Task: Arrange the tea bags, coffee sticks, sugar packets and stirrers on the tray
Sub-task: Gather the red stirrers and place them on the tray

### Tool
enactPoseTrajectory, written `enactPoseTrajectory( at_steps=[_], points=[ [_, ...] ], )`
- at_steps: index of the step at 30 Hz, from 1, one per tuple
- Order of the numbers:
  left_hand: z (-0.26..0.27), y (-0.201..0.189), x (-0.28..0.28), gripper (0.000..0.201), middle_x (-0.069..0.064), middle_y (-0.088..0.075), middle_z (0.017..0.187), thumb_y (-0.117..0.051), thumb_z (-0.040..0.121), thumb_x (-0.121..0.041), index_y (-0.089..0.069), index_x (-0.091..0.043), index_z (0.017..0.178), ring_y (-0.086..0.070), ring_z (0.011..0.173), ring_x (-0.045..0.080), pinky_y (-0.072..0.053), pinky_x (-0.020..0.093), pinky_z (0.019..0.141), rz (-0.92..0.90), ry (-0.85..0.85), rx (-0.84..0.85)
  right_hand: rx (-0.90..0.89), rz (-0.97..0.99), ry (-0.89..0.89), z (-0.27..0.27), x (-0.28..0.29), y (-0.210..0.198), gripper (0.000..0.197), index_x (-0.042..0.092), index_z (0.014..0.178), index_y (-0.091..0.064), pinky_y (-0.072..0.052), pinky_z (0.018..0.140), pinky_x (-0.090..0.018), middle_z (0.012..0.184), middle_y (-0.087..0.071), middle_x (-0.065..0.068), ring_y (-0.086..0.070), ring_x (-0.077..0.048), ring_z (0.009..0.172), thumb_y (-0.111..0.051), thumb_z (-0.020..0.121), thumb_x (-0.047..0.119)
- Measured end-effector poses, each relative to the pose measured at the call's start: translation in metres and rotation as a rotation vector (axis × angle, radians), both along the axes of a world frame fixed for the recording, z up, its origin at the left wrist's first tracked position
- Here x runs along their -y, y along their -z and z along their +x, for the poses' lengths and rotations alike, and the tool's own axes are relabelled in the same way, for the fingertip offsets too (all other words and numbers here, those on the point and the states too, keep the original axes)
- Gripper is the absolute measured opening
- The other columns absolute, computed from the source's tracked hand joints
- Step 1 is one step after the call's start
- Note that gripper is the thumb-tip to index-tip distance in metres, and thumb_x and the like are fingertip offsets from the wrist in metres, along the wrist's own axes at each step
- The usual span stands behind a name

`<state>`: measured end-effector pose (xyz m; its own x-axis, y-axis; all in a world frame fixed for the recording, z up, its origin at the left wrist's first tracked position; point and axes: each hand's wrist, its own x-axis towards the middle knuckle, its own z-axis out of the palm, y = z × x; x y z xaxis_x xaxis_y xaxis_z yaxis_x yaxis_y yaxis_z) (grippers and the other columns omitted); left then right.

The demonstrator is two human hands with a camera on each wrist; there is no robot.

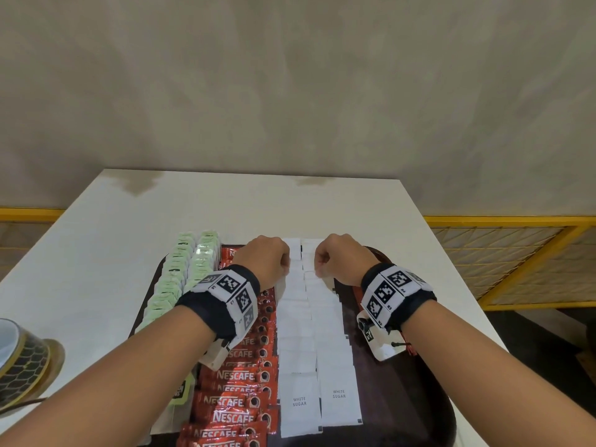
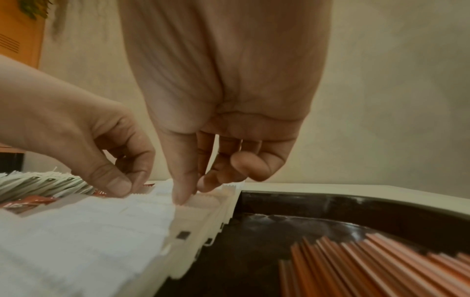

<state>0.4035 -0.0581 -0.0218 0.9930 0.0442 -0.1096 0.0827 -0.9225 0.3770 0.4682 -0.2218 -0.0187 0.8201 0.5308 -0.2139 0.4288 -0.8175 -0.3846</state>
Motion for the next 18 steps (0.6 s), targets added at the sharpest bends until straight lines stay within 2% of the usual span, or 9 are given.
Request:
enactPoseTrajectory(
  at_steps=[5, 8, 10, 12, 15, 18],
  points=[
    [-0.001, 0.0, -0.004, 0.016, 0.0, -0.069, 0.097, -0.054, 0.089, -0.014, -0.07, -0.015, 0.091, -0.062, 0.091, 0.02, -0.047, 0.028, 0.071, 0.006, -0.008, 0.022, 0.007, 0.014, 0.01, 0.002, 0.002, -0.001, 0.009, 0.006, 0.079, -0.071, -0.057, 0.071, -0.034, 0.079, -0.07, -0.003, -0.067, -0.023, 0.079, -0.063, 0.08, 0.002],
    [-0.002, 0.0, -0.006, 0.015, 0.0, -0.07, 0.098, -0.056, 0.089, -0.015, -0.07, -0.016, 0.092, -0.063, 0.093, 0.021, -0.05, 0.03, 0.074, 0.006, -0.029, 0.022, 0.012, 0.003, 0.013, 0.002, 0.0, -0.001, 0.009, 0.008, 0.077, -0.069, -0.056, 0.066, -0.033, 0.079, -0.069, -0.004, -0.066, -0.024, 0.078, -0.062, 0.079, 0.002],
    [-0.003, -0.002, -0.006, 0.014, 0.0, -0.069, 0.099, -0.056, 0.089, -0.016, -0.069, -0.016, 0.094, -0.063, 0.093, 0.021, -0.051, 0.032, 0.076, 0.003, -0.057, 0.026, 0.021, 0.001, 0.026, 0.001, 0.0, -0.002, 0.011, 0.014, 0.072, -0.065, -0.048, 0.059, -0.027, 0.076, -0.066, 0.0, -0.063, -0.021, 0.075, -0.063, 0.078, 0.005],
    [-0.004, -0.005, -0.008, 0.014, 0.001, -0.067, 0.1, -0.056, 0.089, -0.016, -0.068, -0.016, 0.096, -0.062, 0.092, 0.023, -0.05, 0.032, 0.076, 0.016, -0.084, 0.023, 0.03, 0.006, 0.048, 0.001, 0.001, -0.004, 0.014, 0.018, 0.069, -0.059, -0.041, 0.056, -0.024, 0.075, -0.063, 0.002, -0.06, -0.02, 0.073, -0.065, 0.078, 0.009],
    [-0.009, -0.004, -0.012, 0.014, 0.003, -0.066, 0.099, -0.055, 0.091, -0.019, -0.067, -0.014, 0.095, -0.063, 0.089, 0.024, -0.05, 0.031, 0.072, 0.058, -0.089, 0.001, 0.046, 0.011, 0.132, 0.002, 0.006, -0.006, 0.014, 0.014, 0.069, -0.058, -0.048, 0.062, -0.029, 0.08, -0.066, -0.005, -0.063, -0.025, 0.075, -0.064, 0.081, 0.011],
    [-0.013, -0.001, -0.013, 0.011, 0.003, -0.066, 0.1, -0.057, 0.09, -0.02, -0.066, -0.016, 0.094, -0.063, 0.087, 0.023, -0.051, 0.031, 0.073, 0.032, -0.085, -0.034, -0.018, 0.07, 0.265, 0.006, 0.015, -0.002, 0.01, -0.001, 0.081, -0.063, -0.06, 0.071, -0.043, 0.081, -0.071, -0.017, -0.07, -0.034, 0.074, -0.059, 0.084, 0.009]
  ],
)
